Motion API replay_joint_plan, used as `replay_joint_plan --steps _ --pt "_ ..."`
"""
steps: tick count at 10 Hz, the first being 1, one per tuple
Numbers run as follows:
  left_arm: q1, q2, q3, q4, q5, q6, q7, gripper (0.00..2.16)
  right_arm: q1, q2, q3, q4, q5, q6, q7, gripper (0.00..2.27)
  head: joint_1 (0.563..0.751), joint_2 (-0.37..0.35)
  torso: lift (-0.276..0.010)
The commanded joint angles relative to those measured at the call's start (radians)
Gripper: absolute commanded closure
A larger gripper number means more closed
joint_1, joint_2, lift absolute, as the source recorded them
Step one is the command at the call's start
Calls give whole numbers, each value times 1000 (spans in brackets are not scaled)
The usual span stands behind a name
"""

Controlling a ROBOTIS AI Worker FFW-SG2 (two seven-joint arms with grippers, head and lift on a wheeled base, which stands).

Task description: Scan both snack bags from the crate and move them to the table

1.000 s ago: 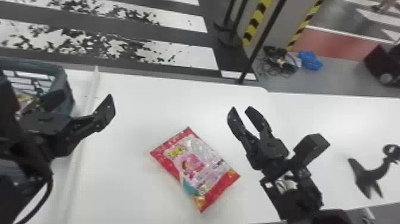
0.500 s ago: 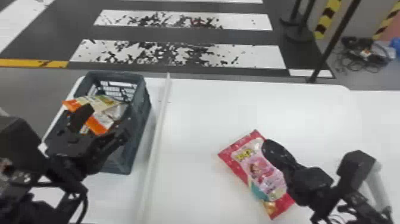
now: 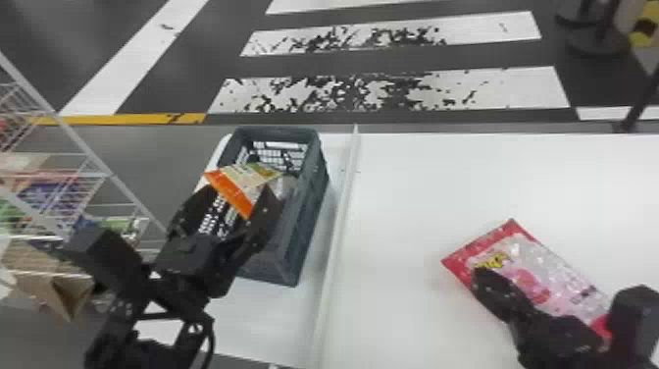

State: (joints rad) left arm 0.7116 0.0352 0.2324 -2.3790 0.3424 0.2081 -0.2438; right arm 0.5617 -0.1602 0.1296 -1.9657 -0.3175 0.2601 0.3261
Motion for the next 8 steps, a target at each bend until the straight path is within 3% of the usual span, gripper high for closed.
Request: replay_joint_plan --steps 1,4,6,8 --pt "-3 0 -7 14 10 0 -6 70 -46 24 39 64 32 0 -4 2246 695 257 -87" --pt "-24 11 -53 24 4 3 -6 70 -125 65 113 171 107 0 -53 2246 695 282 -87" --pt "-23 25 -65 23 3 3 -8 70 -184 79 128 246 146 -12 -96 2246 695 282 -87" --pt "-11 26 -65 20 4 0 -22 70 -223 88 125 288 164 -18 -153 2246 695 264 -87"
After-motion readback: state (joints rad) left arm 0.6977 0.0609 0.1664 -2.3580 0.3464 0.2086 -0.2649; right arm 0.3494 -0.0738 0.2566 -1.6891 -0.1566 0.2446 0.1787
